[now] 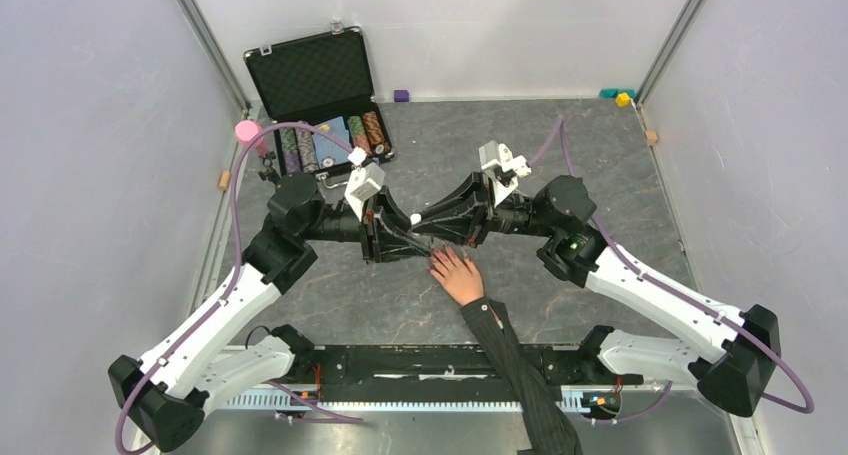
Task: Paint the nails
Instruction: Unscrew the nail polish bottle.
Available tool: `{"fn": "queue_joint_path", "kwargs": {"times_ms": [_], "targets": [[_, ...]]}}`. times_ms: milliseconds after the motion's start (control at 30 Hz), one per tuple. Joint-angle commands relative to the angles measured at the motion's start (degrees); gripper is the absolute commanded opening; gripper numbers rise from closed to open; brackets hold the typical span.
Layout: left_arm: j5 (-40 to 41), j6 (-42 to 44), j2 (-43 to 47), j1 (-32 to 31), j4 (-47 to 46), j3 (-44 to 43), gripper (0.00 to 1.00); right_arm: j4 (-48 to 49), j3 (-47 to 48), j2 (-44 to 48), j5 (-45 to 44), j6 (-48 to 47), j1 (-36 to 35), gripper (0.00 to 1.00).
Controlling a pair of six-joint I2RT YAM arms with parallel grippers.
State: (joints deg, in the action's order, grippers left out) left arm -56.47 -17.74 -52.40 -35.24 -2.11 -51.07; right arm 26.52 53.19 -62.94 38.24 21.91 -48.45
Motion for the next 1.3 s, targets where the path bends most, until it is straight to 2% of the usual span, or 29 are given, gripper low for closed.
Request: {"fn": "queue_joint_path", "kwargs": {"times_ms": [0,267,500,567,667,733,833,1000,1167,1267], "targets": [[-8.96,-5.77,0.9,-0.95,-7.29,-0.09,0.02,7.02,-1.16,0.16,13.2,-0.89,-0.12,0.0],[-9.51,-5.94,0.81,-1.49,-7.56,-0.14,0.02,7.86,-2.29,1.73,16.39,-1.7,-0.07,0.0],[-7.87,-5.26,1.04,-1.49,-7.11,0.01,0.02,2.47,-2.3,2.79,11.09,-5.44,0.26,0.01],[-6.82,-4.41,0.62,-1.49,-6.0,-0.21,0.02,0.64,-2.14,3.34,8.06,-6.24,0.75,0.15],[-4.47,-2.08,0.2,-1.52,-3.09,-0.77,0.02,-1.84,-2.61,4.75,3.42,-7.28,1.77,0.46],[-2.29,-0.54,0.4,-1.49,-1.3,-0.96,0.02,-2.98,-3.19,6.0,0.82,-7.62,2.62,0.59],[1.62,1.52,0.59,-1.5,1.52,-1.4,0.02,-4.0,-4.44,7.82,-2.51,-7.55,4.24,0.71],[10.97,3.89,1.38,-1.49,6.75,-2.14,0.02,-5.06,-6.61,9.7,-7.7,-6.12,6.24,0.82],[22.15,6.07,1.76,-1.51,12.61,-3.63,0.02,-7.82,-6.84,10.71,-18.7,-1.46,7.07,0.82],[25.59,6.91,1.37,-1.49,14.67,-4.28,0.02,-11.68,-5.91,10.29,-24.98,-0.02,7.05,0.79]]}}
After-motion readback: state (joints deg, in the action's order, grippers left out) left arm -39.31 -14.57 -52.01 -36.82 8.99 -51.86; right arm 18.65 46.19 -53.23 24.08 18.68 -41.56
